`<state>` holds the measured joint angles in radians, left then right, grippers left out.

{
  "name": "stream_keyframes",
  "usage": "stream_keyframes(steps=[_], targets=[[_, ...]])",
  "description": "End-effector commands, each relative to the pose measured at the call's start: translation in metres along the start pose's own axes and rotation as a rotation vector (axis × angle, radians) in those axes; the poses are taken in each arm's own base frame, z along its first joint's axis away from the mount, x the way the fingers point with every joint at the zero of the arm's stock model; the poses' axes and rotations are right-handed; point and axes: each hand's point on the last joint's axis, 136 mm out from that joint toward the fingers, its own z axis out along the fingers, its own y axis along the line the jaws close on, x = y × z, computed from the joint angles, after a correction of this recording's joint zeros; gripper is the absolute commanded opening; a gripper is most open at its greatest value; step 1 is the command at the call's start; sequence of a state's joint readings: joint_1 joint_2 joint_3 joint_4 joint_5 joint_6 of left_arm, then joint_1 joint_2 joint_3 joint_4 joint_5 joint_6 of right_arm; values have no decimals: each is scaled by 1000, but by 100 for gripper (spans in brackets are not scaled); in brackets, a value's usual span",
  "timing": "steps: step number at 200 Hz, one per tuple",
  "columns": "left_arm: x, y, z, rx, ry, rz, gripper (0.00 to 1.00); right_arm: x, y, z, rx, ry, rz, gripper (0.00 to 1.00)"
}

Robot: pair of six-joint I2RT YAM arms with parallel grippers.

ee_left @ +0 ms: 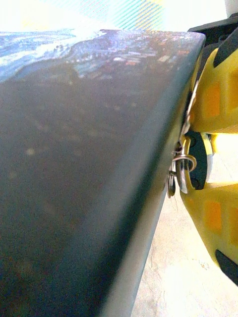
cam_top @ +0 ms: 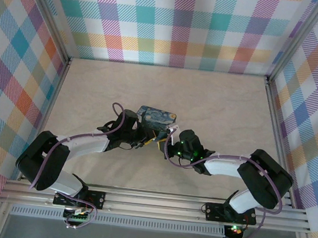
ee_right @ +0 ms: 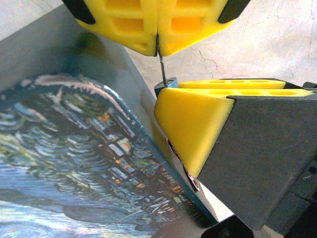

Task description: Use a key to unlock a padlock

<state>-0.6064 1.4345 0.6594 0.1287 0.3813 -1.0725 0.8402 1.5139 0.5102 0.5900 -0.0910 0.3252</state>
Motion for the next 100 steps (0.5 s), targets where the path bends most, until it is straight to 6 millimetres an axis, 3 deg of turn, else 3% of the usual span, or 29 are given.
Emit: stream_keyframes(steps=[1, 100], targets=[[5, -25, -6, 69, 36, 38, 14, -23, 22, 4, -74, -81, 8, 0], [10, -17, 0, 46, 46, 46, 14, -42, 29, 1, -75, -123, 21, 0]])
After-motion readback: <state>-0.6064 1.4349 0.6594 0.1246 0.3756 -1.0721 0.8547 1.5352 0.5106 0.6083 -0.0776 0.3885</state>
